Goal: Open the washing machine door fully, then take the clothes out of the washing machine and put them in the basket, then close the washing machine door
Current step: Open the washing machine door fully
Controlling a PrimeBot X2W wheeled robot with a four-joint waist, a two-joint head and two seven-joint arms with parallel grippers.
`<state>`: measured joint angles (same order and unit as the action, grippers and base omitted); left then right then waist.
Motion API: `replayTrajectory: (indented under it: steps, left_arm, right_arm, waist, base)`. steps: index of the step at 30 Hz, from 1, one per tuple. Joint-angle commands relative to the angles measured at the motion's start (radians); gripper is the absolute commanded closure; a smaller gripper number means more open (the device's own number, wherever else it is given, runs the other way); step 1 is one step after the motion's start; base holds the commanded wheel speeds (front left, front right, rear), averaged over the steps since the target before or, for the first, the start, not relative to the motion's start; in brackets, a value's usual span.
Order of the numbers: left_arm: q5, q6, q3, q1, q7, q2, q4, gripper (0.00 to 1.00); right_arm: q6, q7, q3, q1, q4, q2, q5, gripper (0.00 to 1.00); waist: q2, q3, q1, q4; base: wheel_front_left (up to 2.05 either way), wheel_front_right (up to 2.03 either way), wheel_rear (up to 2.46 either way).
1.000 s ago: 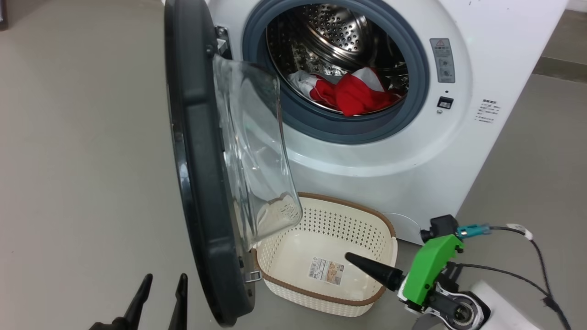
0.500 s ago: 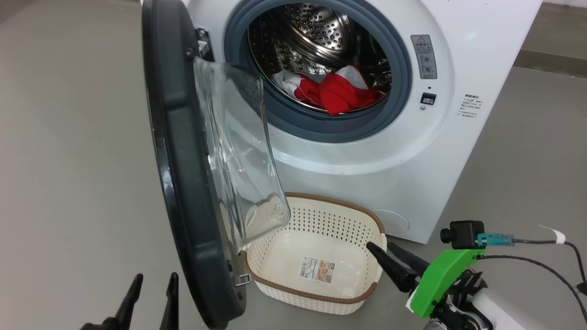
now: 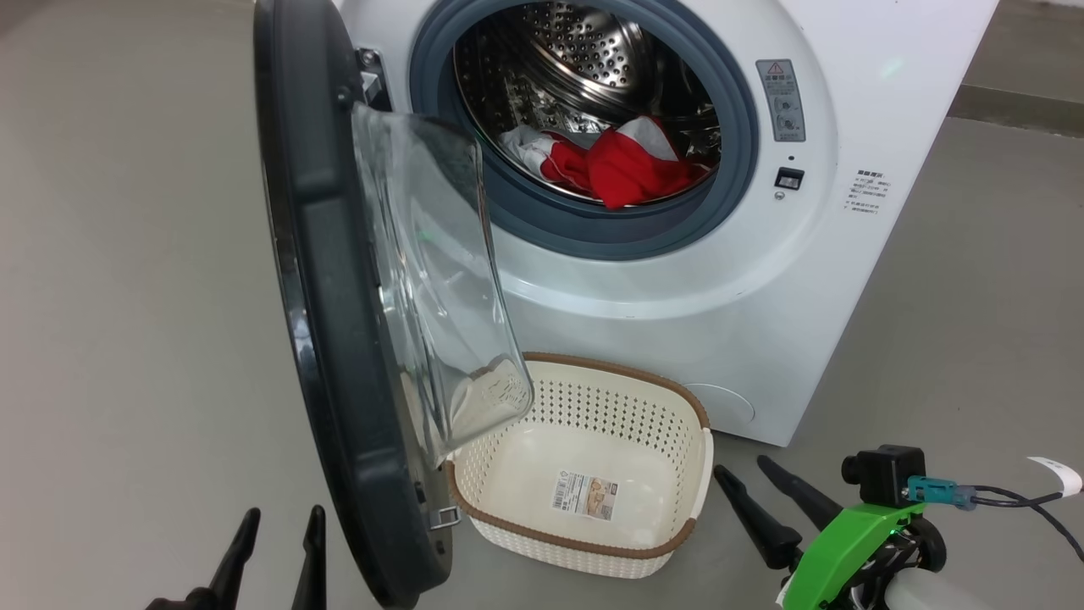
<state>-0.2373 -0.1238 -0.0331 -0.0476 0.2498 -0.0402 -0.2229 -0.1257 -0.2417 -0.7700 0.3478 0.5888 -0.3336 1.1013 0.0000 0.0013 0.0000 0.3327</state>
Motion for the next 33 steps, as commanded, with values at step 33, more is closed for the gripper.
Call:
replayTrajectory:
  steps: [33]
  left_arm:
    - [0.004, -0.006, -0.036, 0.023, 0.012, -0.010, 0.015, 0.00]
  right_arm:
    - [-0.005, -0.020, 0.513, -0.226, -0.199, 0.184, -0.671, 0.00]
  waist:
    - [0.0000, 0.010, 0.0000, 0.000]
  base:
    - [0.00, 0.00, 0.00]
